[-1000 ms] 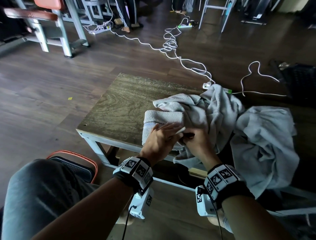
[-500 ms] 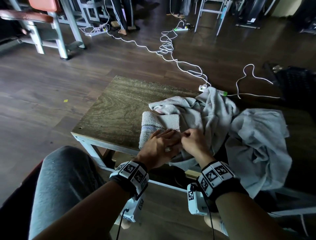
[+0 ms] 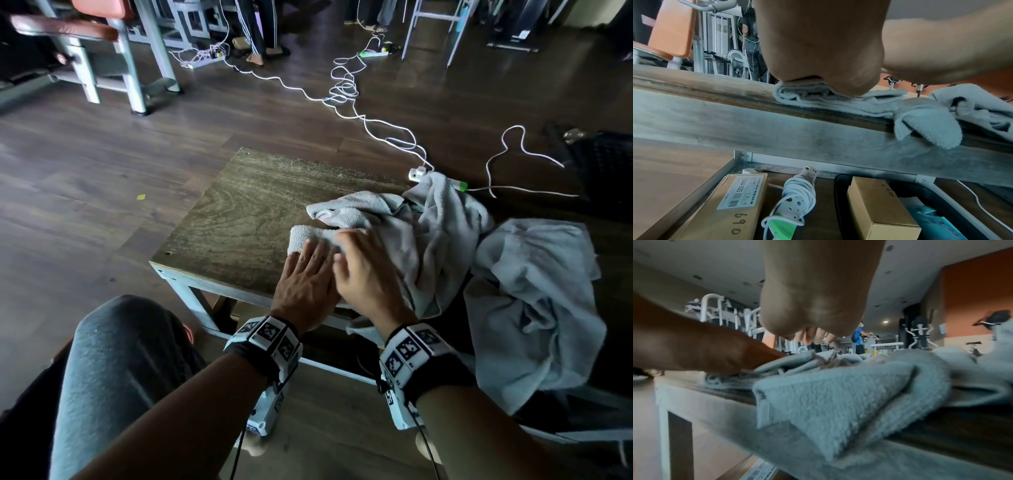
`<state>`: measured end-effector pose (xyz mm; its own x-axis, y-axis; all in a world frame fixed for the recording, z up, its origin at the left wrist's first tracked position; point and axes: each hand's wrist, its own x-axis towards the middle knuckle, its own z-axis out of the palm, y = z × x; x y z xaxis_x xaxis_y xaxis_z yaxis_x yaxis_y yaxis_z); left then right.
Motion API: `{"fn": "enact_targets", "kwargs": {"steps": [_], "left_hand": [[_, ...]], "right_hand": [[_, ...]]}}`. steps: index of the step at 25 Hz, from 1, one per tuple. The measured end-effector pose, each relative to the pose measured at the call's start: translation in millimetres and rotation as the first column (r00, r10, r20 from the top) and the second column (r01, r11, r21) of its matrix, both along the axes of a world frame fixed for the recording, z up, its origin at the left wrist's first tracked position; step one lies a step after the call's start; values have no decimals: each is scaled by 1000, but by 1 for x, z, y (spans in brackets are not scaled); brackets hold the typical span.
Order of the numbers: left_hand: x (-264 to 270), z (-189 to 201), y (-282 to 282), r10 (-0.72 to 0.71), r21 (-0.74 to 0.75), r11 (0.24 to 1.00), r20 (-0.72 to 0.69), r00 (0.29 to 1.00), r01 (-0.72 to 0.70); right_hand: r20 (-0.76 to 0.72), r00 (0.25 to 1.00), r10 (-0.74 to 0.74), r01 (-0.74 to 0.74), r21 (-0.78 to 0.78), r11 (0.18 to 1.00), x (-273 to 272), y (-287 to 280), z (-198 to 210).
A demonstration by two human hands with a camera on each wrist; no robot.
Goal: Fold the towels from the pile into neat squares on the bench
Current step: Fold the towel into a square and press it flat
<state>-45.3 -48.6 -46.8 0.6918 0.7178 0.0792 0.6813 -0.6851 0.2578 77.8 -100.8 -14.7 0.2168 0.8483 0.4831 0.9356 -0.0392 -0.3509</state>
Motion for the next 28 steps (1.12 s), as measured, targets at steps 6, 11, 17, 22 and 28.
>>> {"fn": "enact_targets", "kwargs": {"steps": [6, 11, 17, 22, 28], "left_hand": [[-4, 1, 1, 35, -117, 993, 34, 999, -31], [-9, 6, 11, 108, -247, 966, 108, 988, -79], [-14, 10, 18, 221, -339, 922, 64, 973, -187], [5, 15, 35, 223, -288, 938, 74, 972, -193], [-5, -6, 35, 199, -206, 961, 64, 978, -182]], "right_hand": [[-25, 999, 35, -41, -349, 936, 0, 11, -42], [12, 988, -151, 141, -446, 884, -2, 13, -38], [53, 976, -213, 218, -348, 912, -5, 9, -45], [67, 979, -195, 206, -357, 911, -3, 11, -50], [73, 976, -206, 218, -393, 893, 0, 11, -49]]}}
